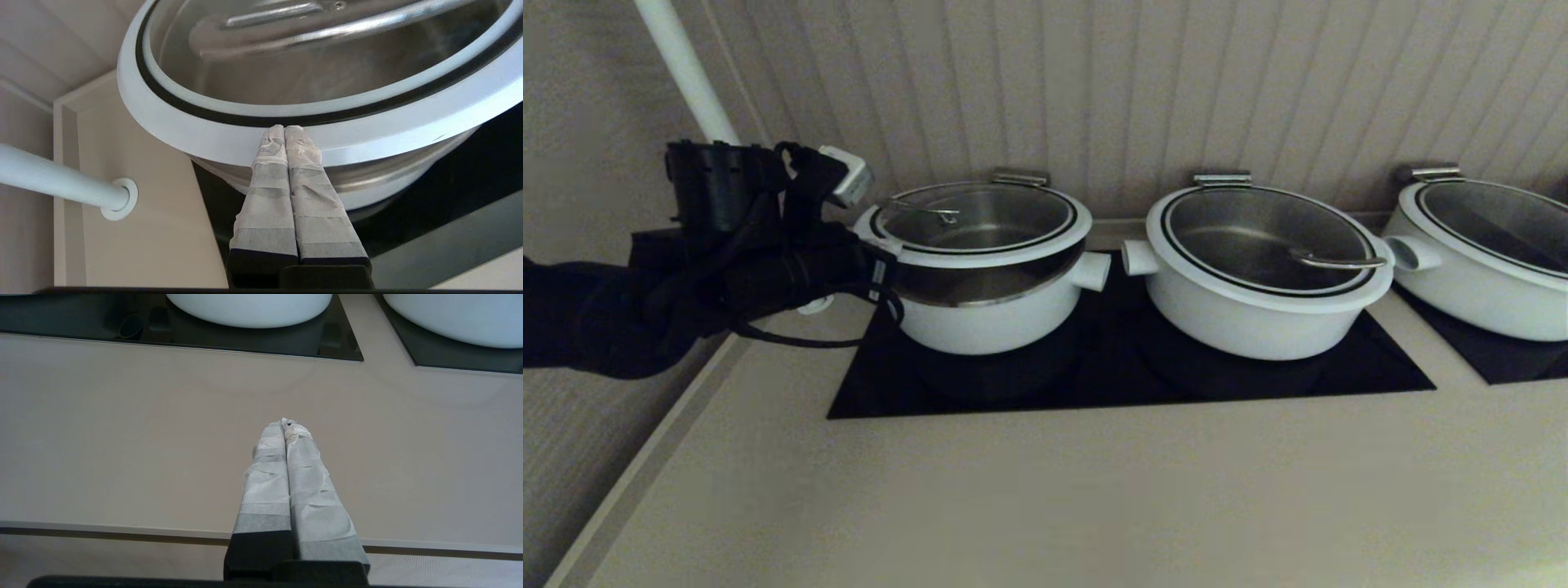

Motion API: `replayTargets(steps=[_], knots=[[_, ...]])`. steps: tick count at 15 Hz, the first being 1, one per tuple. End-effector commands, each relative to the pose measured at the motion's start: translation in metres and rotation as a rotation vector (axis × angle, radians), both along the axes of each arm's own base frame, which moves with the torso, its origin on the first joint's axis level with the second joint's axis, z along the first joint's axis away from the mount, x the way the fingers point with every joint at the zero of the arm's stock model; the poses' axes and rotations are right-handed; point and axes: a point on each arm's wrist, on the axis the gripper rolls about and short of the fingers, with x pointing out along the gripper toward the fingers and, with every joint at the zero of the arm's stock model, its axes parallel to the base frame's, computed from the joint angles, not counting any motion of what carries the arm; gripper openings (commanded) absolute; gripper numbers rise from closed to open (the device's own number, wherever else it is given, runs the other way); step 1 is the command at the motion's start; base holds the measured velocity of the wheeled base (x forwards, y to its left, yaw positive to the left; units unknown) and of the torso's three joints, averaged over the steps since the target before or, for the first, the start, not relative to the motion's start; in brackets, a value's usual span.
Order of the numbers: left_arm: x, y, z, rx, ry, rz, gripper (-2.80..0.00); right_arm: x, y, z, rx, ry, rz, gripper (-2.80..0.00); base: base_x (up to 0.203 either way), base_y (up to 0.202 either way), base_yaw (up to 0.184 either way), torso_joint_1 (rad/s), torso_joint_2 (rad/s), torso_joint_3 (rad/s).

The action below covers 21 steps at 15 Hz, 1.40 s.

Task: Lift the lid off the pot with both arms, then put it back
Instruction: Close the pot lid

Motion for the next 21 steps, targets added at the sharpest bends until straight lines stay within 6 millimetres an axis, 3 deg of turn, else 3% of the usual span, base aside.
replayTargets(steps=[1,7,21], knots=[[0.004,-0.001,-0.005,0.0,-0.007,0.0,-2.8,0.0,0.0,0.0,0.0,0.001,0.0,-2.8,0.0,0.0,0.0,0.0,0.0,0.0],[0.007,-0.001,-0.025,0.0,-0.007,0.002,-2.8,0.0,0.0,0.0,0.0,0.001,0.0,-2.8,0.0,0.0,0.0,0.0,0.0,0.0],[0.014,0.008,-0.051,0.012,0.062,0.032,-2.8,0.0,0.0,0.0,0.0,0.001,0.0,-2.8,0.0,0.0,0.0,0.0,0.0,0.0]])
